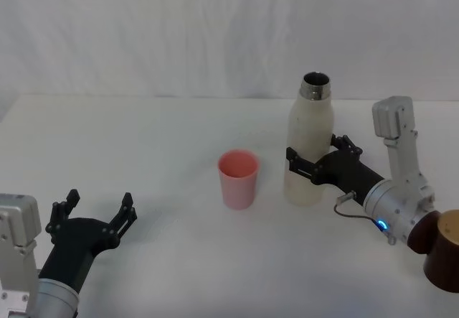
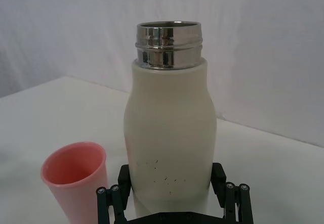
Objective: Grasp the thermos with one hand and pour water into the cup lid.
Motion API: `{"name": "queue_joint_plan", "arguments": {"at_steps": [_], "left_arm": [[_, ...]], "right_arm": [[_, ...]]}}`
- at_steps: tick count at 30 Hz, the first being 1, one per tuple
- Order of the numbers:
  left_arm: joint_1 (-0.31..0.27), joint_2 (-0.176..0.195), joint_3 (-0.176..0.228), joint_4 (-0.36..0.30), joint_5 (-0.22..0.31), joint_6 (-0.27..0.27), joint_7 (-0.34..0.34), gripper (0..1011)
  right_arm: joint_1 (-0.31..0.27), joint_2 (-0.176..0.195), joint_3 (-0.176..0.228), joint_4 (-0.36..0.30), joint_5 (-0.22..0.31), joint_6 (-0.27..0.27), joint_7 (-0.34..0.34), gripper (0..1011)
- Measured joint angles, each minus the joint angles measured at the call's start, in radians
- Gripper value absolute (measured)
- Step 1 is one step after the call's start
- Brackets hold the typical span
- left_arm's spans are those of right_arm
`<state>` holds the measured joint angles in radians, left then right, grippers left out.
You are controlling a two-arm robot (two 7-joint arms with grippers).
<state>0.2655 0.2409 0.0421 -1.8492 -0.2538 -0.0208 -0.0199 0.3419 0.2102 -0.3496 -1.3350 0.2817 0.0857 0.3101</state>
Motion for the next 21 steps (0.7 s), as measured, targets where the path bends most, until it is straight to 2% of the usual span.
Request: {"name": "queue_joint_plan", "arguments": {"at_steps": [21], "left_arm": [[0.0,0.0,0.0,0.0,0.0,0.0,0.0,1001]], "right_arm": [[0.018,-0.012,0.002,0.031,-0.004,-0.011,0.002,1001]]}}
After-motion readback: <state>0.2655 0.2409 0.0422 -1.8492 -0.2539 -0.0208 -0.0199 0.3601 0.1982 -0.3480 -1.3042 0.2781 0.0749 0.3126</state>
